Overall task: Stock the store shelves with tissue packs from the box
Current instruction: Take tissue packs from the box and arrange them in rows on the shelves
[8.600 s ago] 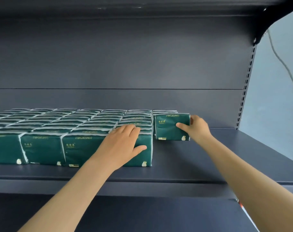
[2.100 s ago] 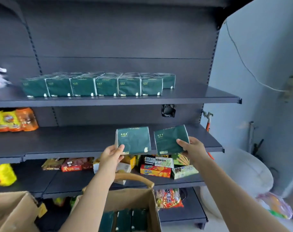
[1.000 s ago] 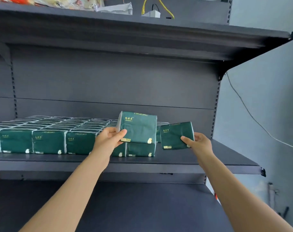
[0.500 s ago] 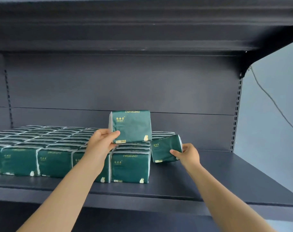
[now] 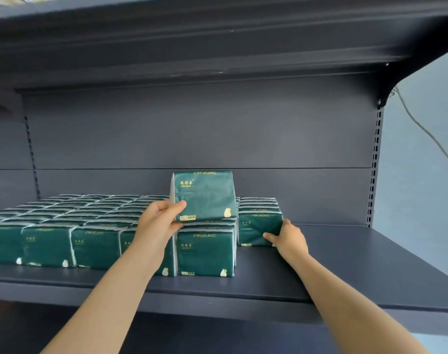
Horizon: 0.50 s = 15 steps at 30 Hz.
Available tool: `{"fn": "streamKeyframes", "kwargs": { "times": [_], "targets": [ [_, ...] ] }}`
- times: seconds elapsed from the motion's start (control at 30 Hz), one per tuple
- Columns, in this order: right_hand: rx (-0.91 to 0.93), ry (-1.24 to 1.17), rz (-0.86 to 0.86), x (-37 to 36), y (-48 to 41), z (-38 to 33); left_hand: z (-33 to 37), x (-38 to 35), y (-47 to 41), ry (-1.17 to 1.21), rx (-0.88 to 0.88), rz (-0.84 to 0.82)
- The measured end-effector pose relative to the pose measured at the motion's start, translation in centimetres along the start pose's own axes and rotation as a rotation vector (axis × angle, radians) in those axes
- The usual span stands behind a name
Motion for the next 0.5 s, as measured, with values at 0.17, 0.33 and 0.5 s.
{"fn": "streamKeyframes", "kwargs": {
  "times": [0.17,0.33,0.5],
  "targets": [
    [-0.022,-0.057,-0.047,1.1,1.3,-0.1,0.3,-0.6,1.1,-0.018,0.002,-0.024],
    [0.067,-0.305,0.079,4.5,5.4,-2.6,0.9,-2.2,2.4,0.031,-0.006,-0.072],
    [0.176,-0.896,-0.017,6.3,9.9,-5.9,0.0,-4.5,3.7,-0.002,0.003,-0.163]
  ]
}}
Point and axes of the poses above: each hand's wrist, its own y-axis away from the middle knuckle, its own x-axis out of the back of the hand, z = x × y, the point moved 5 cm from there along -y, towards the middle knuckle, and after that the axes turned 13 degrees about -y, right-handed, at the moved point
